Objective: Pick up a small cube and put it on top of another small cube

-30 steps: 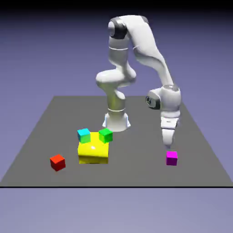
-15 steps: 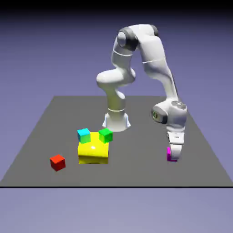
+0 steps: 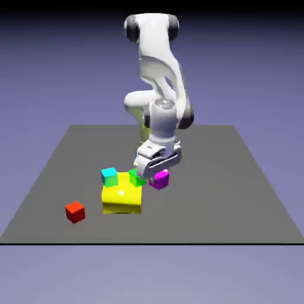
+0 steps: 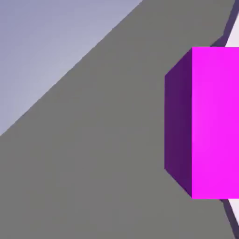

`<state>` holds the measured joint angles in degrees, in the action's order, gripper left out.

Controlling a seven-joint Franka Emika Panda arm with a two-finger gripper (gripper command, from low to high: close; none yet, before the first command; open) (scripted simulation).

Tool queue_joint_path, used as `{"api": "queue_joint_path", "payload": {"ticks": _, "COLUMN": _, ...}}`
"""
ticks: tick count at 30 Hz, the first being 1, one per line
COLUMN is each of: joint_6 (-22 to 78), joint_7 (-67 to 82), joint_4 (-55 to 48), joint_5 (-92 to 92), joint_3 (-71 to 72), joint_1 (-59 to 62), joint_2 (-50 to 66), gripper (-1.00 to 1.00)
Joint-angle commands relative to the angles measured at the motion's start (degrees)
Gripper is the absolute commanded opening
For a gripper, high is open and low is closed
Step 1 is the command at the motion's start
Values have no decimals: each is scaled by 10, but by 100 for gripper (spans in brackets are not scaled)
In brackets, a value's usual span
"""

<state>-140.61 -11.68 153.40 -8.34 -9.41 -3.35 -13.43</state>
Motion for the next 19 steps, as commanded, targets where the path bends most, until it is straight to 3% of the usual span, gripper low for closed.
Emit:
{"api": "queue_joint_path", "payload": {"ticks": 1, "joint_6": 12, "joint_7": -9, "joint_4": 8, "joint_5": -5, "joint_3": -12, "joint_1": 21, "joint_2": -21, "gripper": -100}}
{"api": "queue_joint_path", "payload": {"ticks": 9, "joint_6": 88, "joint_7": -56, "joint_4": 59, "joint_5": -30, "joint_3": -90, "joint_1": 149, "joint_2": -150, "gripper": -100}}
{"api": "queue_joint_path", "payload": {"ticks": 15, "joint_6": -58, "joint_7": -44, "joint_4": 97, "joint_5": -20, "joint_3": -108, "joint_1": 142, "joint_2": -41, "gripper": -100}}
{"api": "queue_joint_path", "payload": {"ticks": 16, "joint_6": -58, "joint_7": -44, "joint_4": 97, "joint_5": -20, "joint_3": -108, "joint_1": 142, "joint_2": -41, "gripper": 100}}
{"api": "queue_joint_path", "payload": {"ticks": 19, "joint_6": -8, "joint_7": -48, "joint_4": 84, "joint_5": -24, "joint_3": -102, "joint_1": 145, "joint_2": -78, "gripper": 100}}
